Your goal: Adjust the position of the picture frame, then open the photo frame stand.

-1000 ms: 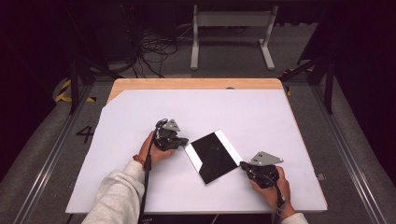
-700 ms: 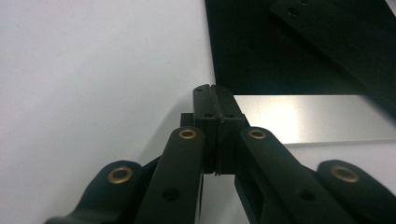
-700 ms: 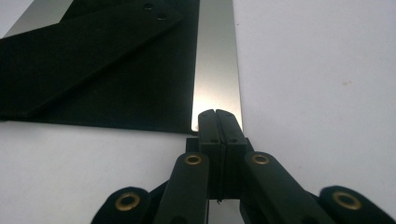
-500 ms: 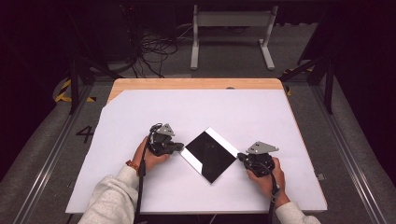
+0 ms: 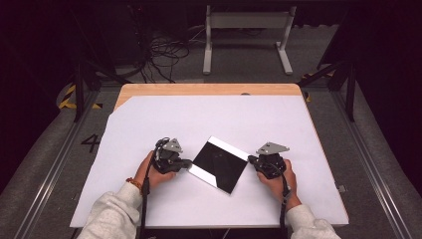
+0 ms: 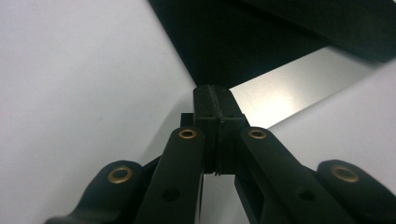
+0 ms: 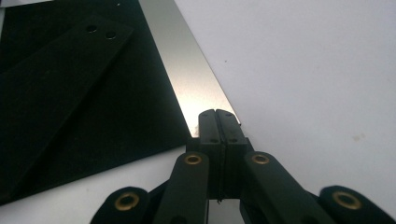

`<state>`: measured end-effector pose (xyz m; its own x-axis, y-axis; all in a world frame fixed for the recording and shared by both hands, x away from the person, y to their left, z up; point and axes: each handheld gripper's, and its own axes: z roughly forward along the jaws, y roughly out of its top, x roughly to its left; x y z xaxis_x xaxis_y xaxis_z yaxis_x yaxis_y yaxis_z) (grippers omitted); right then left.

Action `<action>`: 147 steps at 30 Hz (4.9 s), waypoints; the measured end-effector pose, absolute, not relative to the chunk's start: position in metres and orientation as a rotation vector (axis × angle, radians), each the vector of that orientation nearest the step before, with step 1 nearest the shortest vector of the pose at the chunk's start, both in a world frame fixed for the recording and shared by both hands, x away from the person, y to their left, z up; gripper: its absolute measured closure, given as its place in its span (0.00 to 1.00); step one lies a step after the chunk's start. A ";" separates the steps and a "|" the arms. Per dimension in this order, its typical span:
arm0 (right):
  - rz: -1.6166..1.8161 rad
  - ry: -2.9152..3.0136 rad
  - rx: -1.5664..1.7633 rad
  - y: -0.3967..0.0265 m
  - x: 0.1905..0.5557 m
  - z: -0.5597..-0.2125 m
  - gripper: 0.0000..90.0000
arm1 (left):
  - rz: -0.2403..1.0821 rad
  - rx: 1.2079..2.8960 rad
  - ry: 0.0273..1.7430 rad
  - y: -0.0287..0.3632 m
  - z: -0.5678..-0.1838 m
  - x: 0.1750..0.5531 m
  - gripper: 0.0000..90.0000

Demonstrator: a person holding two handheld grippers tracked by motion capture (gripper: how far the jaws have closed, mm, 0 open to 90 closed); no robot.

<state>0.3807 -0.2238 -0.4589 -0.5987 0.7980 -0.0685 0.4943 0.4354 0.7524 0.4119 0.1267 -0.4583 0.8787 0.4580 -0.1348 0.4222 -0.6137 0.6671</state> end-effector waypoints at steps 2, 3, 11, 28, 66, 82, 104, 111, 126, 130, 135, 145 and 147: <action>1.000 2.276 1.100 -0.222 0.386 -0.459 1.00 | 0.060 2.305 0.630 0.128 -0.459 0.410 1.00; 0.996 2.283 1.093 -0.221 0.388 -0.459 1.00 | 0.064 2.307 0.636 0.128 -0.459 0.408 1.00; 0.994 2.276 1.067 -0.215 0.401 -0.459 1.00 | 0.075 2.300 0.622 0.128 -0.460 0.395 1.00; 1.016 2.354 0.995 -0.209 0.379 -0.459 1.00 | 0.077 2.280 0.587 0.135 -0.463 0.384 1.00; 1.020 2.315 1.047 -0.209 0.407 -0.459 1.00 | 0.034 2.285 0.523 0.117 -0.464 0.363 1.00; 1.015 2.313 1.044 -0.209 0.405 -0.460 1.00 | 0.072 2.305 0.493 0.115 -0.463 0.361 0.99; 1.024 2.410 0.976 -0.212 0.364 -0.457 1.00 | 0.095 2.321 0.484 0.116 -0.461 0.358 0.94; 1.036 2.433 0.962 -0.221 0.358 -0.456 0.99 | 0.142 2.280 0.477 0.136 -0.456 0.343 0.93; 1.077 2.434 0.938 -0.243 0.331 -0.441 0.95 | 0.271 2.194 0.573 0.189 -0.455 0.333 0.62; 1.085 2.434 0.936 -0.249 0.323 -0.438 0.93 | 0.322 2.177 0.612 0.199 -0.456 0.328 0.52; 1.082 2.451 0.948 -0.254 0.319 -0.438 0.93 | 0.347 2.177 0.659 0.207 -0.459 0.325 0.40; 1.034 2.548 0.929 -0.249 0.320 -0.437 0.90 | 0.359 2.179 0.687 0.210 -0.460 0.322 0.33; 1.021 2.562 0.923 -0.247 0.320 -0.437 0.90 | 0.358 2.182 0.687 0.209 -0.460 0.323 0.33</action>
<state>0.3196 -0.2472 -0.4369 -0.7743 0.6326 0.0162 0.4704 0.5583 0.6835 0.3227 0.2089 -0.4602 0.8121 0.5829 0.0265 0.3551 -0.5298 0.7702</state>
